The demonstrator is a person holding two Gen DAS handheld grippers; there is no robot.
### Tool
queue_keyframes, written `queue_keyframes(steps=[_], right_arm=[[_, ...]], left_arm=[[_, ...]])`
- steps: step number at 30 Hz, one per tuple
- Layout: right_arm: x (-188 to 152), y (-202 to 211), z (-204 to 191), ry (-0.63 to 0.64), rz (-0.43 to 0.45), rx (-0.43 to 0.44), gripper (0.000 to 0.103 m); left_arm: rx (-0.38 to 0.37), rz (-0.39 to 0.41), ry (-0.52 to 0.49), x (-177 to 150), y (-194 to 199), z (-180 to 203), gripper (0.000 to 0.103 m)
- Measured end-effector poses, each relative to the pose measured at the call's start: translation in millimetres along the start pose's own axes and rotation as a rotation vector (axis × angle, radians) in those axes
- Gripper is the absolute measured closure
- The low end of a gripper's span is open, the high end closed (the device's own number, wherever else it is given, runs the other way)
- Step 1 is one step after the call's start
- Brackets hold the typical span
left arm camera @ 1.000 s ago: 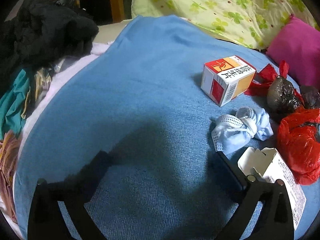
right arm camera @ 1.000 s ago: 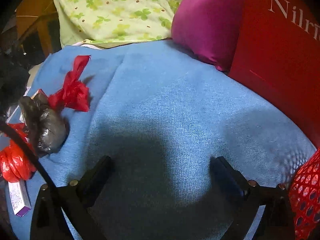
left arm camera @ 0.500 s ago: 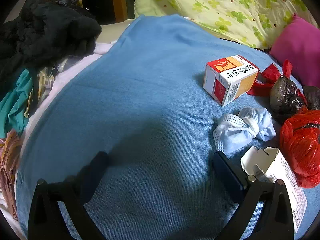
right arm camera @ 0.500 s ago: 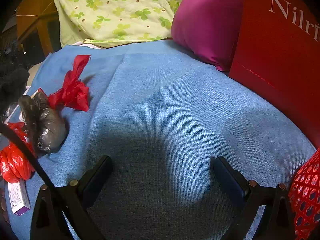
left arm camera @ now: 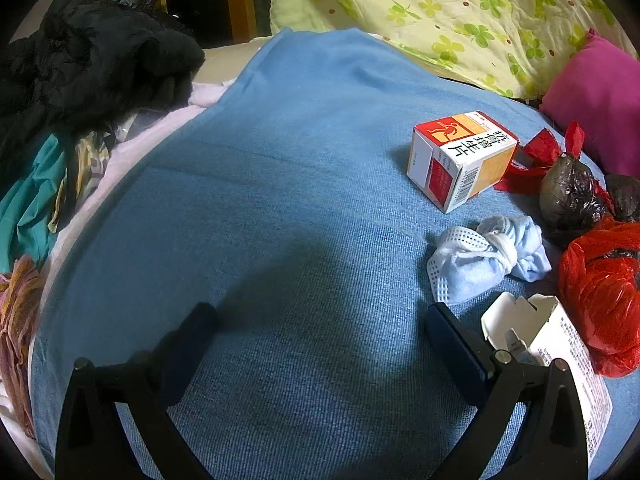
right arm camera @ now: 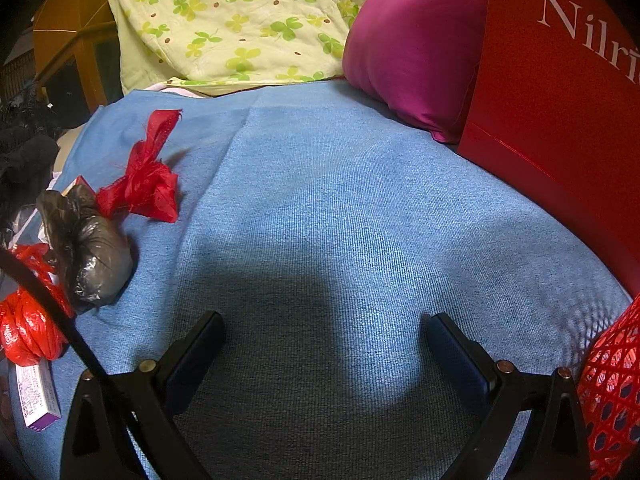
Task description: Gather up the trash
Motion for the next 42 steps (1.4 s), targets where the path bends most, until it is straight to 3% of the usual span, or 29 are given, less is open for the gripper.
queue_keyframes(steps=[29,37,42], right_arm=[[0.0,0.1,0.0,0.0,0.001,0.0,0.0],[0.1,0.1,-0.1,0.0,0.001,0.0,0.0],[0.0,0.1,0.1,0.0,0.001,0.0,0.0]], left_arm=[[0.005,-0.007,0.012,2.7,-2.9,-0.3,0.0],[0.017,-0.067,-0.007,3.7,11.5,2.1,0.0],[0.094,0.029,-0.067,10.2,47.0,4.7,0.0]])
Point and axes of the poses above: each gripper's, at about its wrist camera, not at the fingertips, and y roughly against the way its jaws point, z to its right, x to its top, the point moved 1 cm from there along -y, roughly the way its jaws point, and after that the axes turned 12 degrees about -y, right-handed, at the moved point
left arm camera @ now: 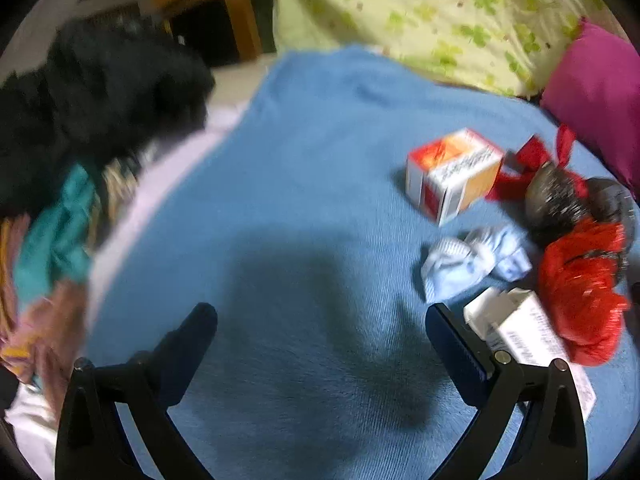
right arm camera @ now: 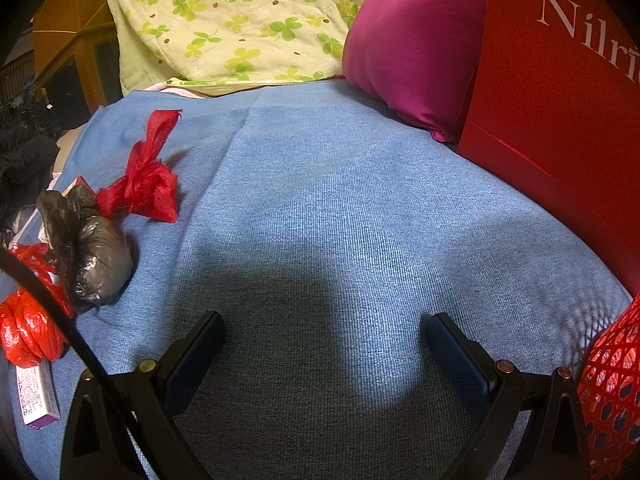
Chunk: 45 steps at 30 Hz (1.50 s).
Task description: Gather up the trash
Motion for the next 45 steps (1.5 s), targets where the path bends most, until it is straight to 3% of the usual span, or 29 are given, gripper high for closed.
queue_keyframes(steps=[5,16,25,29,32,40,45], right_arm=[[-0.1,0.0,0.2,0.0,0.0,0.0,0.0],[-0.6,0.2,-2.1,-0.003,0.002,-0.007,0.0],[-5.8,9.8,-9.5,-0.013,-0.048,-0.043,0.0],[-18.3,26.6,-13.7,0.008,-0.089,-0.026,0.0],[-24.2,43.7,-17.7,0.024,-0.113,0.026,0.0],[-13.5,88.1,-60.2,0.057,-0.11,0.292,0.0],[-14.8,87.9,-93.5,0.105,-0.146,0.367,0.006]], left_arm=[[0.01,0.057,-0.034,2.3,27.1,-1.5,0.0],[-0.013,0.089,-0.045,-1.0,58.3,-6.8,0.0],[-0.034,0.234,-0.095,-4.3,117.5,14.7,0.0],[-0.041,0.232,-0.111,-10.1,120.7,22.7,0.0],[-0.036,0.223,-0.126,-8.9,117.2,24.9,0.0],[-0.033,0.218,-0.104,-8.1,110.3,13.9,0.0],[-0.032,0.212,-0.081,-10.1,106.0,3.4,0.0]])
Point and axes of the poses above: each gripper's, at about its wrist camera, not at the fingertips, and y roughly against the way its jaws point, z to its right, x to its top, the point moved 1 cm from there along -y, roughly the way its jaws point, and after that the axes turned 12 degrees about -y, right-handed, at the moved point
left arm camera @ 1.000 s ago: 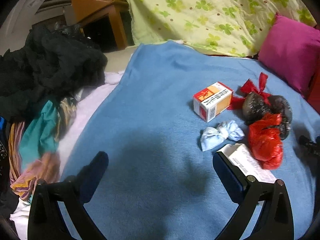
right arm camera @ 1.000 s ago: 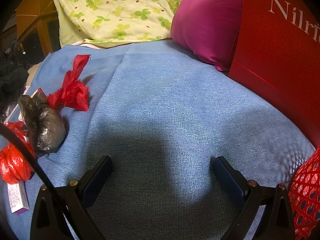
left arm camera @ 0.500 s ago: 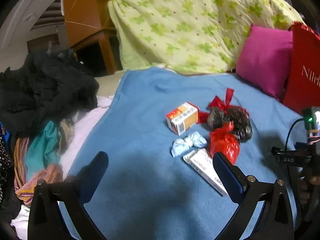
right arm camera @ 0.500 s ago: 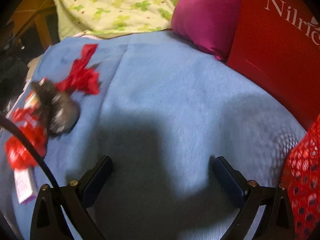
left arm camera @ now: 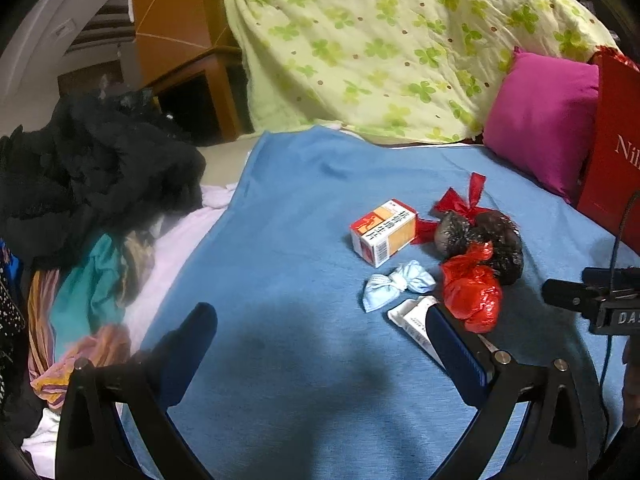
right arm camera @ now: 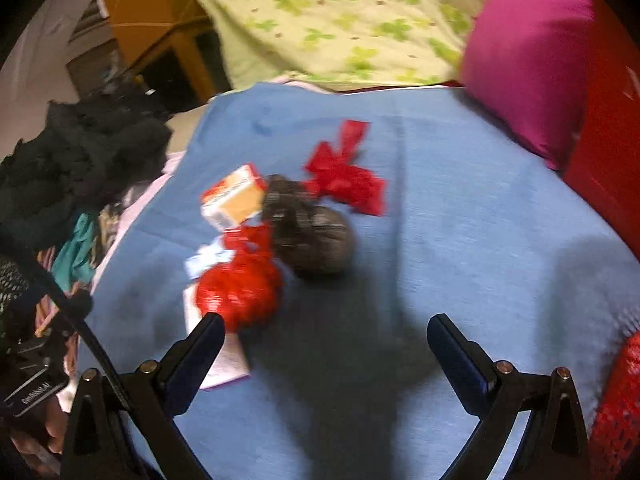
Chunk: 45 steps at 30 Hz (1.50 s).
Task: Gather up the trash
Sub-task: 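Grasp the red plastic bag with the right tool and lift it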
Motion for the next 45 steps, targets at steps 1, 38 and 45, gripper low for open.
queue_keyframes(steps=[1,38,45], right_arm=[[-0.4,-3.3,-4.3,0.001,-0.012,0.012,0.008],[-0.7,18.8,43.9,-0.241,-0.009,0.134,0.051],[-21.8,53.5,71.6,-0.24,0.054,0.118,0.051]], left_arm=[[0.0,-0.001,0.005,-0.7,-0.6,-2.5,0.0],[-0.331,-0.101,0.138,-1.7,-42.2,20.6,0.0],[-0.322,-0.22,0.127,1.2,-69.6,62.5,0.0]])
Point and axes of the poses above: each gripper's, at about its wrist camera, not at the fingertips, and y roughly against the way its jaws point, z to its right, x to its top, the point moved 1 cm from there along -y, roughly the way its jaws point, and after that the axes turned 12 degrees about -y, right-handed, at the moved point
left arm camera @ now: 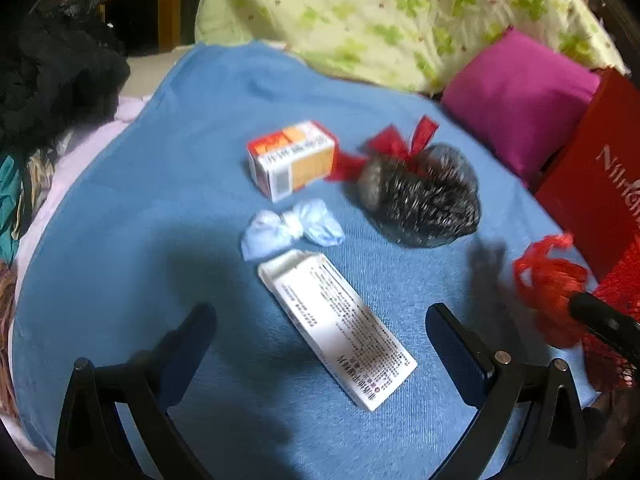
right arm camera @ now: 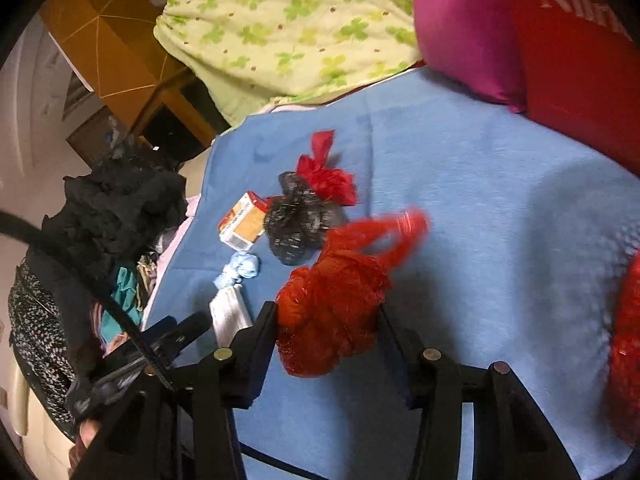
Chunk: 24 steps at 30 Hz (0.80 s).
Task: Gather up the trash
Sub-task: 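Grasp the red plastic bag with the right tool and lift it, then grasp the long white Plendil medicine box with the left tool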
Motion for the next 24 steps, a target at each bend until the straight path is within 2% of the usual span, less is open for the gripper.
queue_keyframes(steps=[3,8,10,11,12,13,14,15,18,24], right_arm=[[-5.6,10.3,6.9,0.009,0.013,-0.015,0.051],[-13.9,19.1,17.9,-0.007,0.013,-0.009,0.051],[-16.4,19.6,19.4,-0.011,0.01,-0.005,0.051],[-17.1,19.9,19.7,-0.011,0.01,-0.003,0.051],[-17.8,20.9,19.6,-0.01,0.011,-0.001,0.051],[-18.3,22.5,19.1,-0.011,0.012,0.003,0.051],[-18.8,23.7,18.8,-0.011,0.013,0.007,0.051],[-19.8,25.6,17.6,-0.011,0.014,0.012,0.051],[-22.3,32.6,11.0,0.006,0.025,0.024,0.051],[-26.8,49.1,-0.6,0.032,0.043,0.055,0.051]], left_arm=[[0.026,-0.042,0.016,-1.8,-12.9,4.2,0.0],[-0.001,-0.12,0.094,-11.6,-31.2,-0.2,0.0],[0.001,-0.125,0.111,-15.0,-33.7,-3.4,0.007],[0.016,-0.112,0.096,-15.6,-31.5,-2.3,0.017],[0.011,-0.1,0.083,-15.8,-29.4,-1.4,0.034],[-0.009,-0.089,0.078,-16.4,-27.2,-1.1,0.042],[-0.036,-0.087,0.081,-17.1,-26.4,-1.8,0.064],[-0.048,-0.092,0.084,-18.3,-26.3,-2.6,0.075],[-0.048,-0.093,0.068,-23.1,-23.3,-5.1,0.081],[-0.071,-0.052,0.047,-28.9,0.2,-7.0,0.082]])
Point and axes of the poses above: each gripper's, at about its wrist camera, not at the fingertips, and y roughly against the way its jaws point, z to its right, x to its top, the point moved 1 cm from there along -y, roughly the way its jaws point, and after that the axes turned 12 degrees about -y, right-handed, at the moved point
